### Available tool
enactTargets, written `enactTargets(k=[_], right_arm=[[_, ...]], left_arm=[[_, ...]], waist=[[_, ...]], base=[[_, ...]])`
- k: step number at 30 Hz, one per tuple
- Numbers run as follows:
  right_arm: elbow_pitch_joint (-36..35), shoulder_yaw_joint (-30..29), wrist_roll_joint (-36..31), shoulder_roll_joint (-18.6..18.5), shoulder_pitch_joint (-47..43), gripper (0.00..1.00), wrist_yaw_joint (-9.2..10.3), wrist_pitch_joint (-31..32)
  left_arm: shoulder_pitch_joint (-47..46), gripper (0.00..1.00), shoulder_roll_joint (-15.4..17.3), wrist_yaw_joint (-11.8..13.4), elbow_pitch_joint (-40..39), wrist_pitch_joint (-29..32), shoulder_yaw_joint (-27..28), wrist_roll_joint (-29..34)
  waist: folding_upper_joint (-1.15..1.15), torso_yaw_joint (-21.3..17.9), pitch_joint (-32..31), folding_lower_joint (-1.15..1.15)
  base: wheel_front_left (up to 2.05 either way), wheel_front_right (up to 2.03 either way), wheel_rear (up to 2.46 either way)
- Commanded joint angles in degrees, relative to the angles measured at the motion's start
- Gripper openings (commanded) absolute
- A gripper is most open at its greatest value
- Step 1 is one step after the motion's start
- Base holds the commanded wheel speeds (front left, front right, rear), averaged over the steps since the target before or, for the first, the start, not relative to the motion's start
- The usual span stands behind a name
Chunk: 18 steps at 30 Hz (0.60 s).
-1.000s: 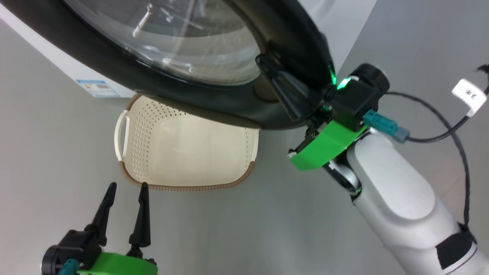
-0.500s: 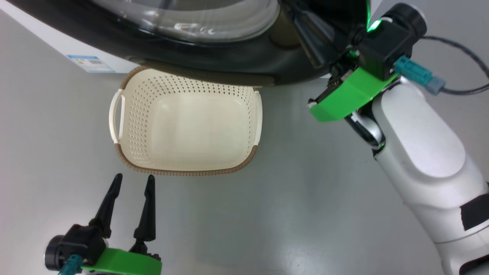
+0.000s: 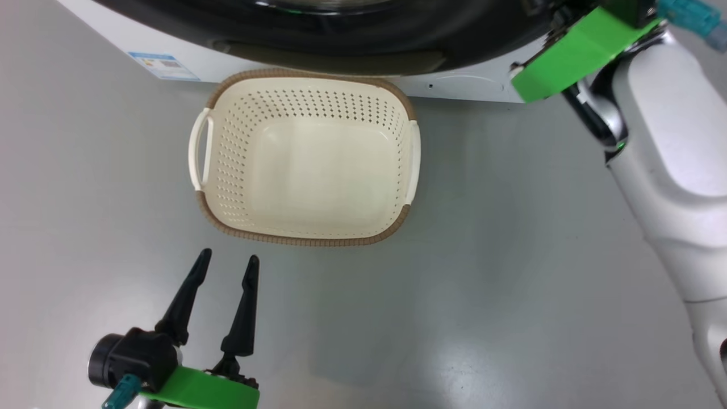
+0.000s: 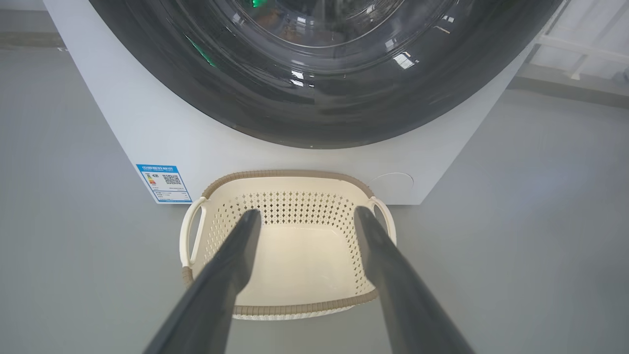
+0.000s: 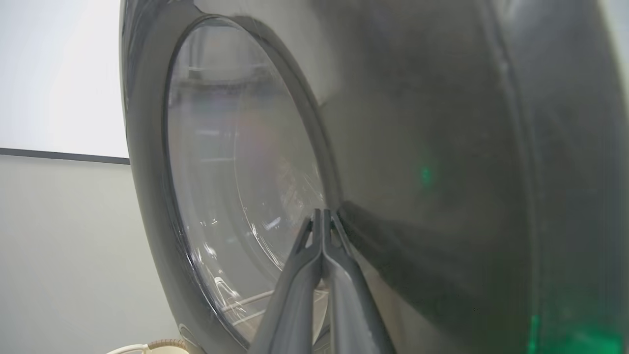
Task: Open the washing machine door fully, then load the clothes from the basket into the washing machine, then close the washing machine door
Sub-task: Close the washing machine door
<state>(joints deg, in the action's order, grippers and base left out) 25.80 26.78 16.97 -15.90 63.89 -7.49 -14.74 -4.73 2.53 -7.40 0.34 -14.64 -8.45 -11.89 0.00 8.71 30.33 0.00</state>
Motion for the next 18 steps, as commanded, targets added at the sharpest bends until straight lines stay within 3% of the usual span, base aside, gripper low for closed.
enactTargets(k=[1,9,18], right_arm=[[-0.26,-1.15,-0.28,-0.18,1.52,0.0,0.0,-0.26],[4.81,-0.93,-1.7,-2.57,5.37,0.0,0.0,-0.26],[2.51,0.44,-1.34,-1.58,2.96,0.0,0.0,-0.26]], left_arm=[[0.27,1.0,0.53,-0.09,-1.44,-0.36,1.74,-0.27],[1.8,1.0,0.49,-0.09,-1.57,-0.36,1.82,-0.01],[0.77,1.0,0.48,-0.09,-0.09,-0.36,2.97,-0.28]], waist=[[0.0,0.57,-0.15,0.0],[0.0,1.05,-0.63,0.0],[0.0,-0.53,-2.94,0.0]], base=[[0.0,0.0,0.0],[0.0,0.0,0.0],[0.0,0.0,0.0]])
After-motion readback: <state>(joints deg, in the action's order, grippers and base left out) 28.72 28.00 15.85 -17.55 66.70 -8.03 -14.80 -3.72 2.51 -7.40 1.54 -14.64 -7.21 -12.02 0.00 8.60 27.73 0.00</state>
